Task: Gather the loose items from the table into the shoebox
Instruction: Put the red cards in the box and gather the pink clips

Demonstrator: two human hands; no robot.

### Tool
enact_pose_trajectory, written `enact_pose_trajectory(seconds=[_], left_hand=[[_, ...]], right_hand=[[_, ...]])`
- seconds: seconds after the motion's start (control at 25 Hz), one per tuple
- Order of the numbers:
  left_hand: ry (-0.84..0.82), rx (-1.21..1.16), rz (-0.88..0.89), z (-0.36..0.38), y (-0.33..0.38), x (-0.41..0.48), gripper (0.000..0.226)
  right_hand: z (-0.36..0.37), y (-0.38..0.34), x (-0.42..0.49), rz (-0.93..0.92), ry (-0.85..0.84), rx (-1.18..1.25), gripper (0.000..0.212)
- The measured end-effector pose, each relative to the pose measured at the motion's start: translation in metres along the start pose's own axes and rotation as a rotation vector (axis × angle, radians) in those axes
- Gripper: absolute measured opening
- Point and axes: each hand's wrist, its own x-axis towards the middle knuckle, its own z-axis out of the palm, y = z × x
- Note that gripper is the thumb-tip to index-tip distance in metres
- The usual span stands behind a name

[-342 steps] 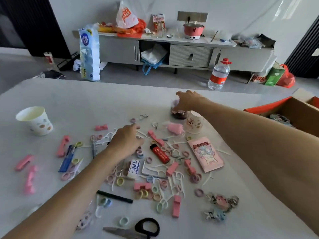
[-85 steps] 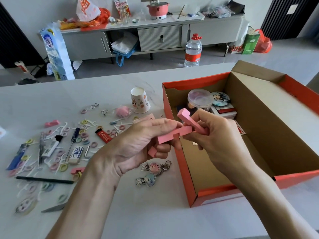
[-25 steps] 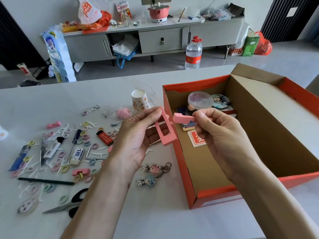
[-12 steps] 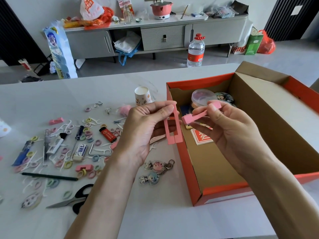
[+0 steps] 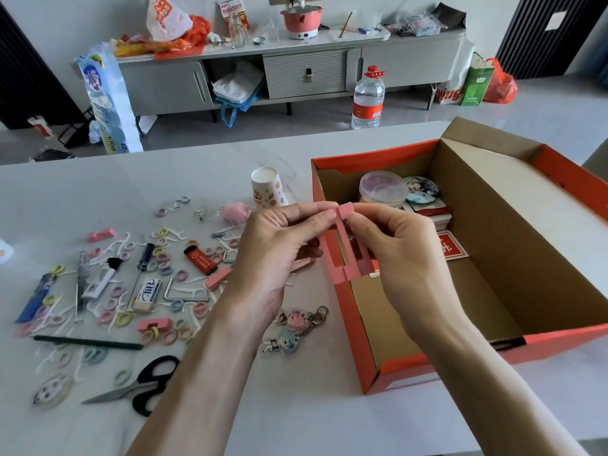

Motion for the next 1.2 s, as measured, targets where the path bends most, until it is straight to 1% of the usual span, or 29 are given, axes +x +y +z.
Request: enact_pose_trajectory(seconds=[0.04, 0.16, 0.24, 0.36, 0.48, 0.6, 0.8, 0.96, 1.12, 1.2], left_hand=[[-0.012, 0.011, 0.013, -0.001, 0.000, 0.000, 0.016], [-0.053, 0.044, 0.039, -0.006, 0.002, 0.002, 0.014], [-0.105, 0.070, 0.025, -0.010, 0.003, 0.003, 0.013], [-0.206, 0.078, -0.033, -0.012, 0.004, 0.004, 0.013], [-0.231, 0.100, -0.065, -0.013, 0.004, 0.004, 0.013], [-0.218, 0.086, -0.086, -0.014, 0.003, 0.004, 0.014], [-0.218, 0.060, -0.066, -0.009, 0.000, 0.004, 0.025], [-0.147, -0.006, -0.054, -0.011, -0.001, 0.007, 0.019], [-0.020, -0.039, -0.058, -0.018, -0.003, 0.010, 0.022], [0.002, -0.035, -0.068, -0.020, -0.004, 0.011, 0.020]], right_hand=[[0.001, -0.001, 0.001, 0.003, 0.034, 0.017, 0.010], [0.004, -0.003, 0.001, -0.002, 0.099, -0.012, 0.014], [0.006, -0.004, 0.001, -0.011, 0.102, -0.065, 0.015], [0.003, -0.005, 0.000, -0.024, 0.102, -0.077, 0.012], [0.001, -0.003, -0.001, -0.060, 0.096, -0.161, 0.006], [0.000, -0.004, -0.003, -0.077, 0.063, -0.214, 0.009], [-0.002, -0.003, -0.001, -0.101, 0.020, -0.227, 0.014], [-0.002, 0.000, 0.001, -0.106, -0.028, -0.254, 0.024], [-0.009, 0.002, -0.002, -0.264, -0.048, -0.537, 0.050], [-0.013, 0.003, -0.002, -0.328, -0.067, -0.647, 0.055]])
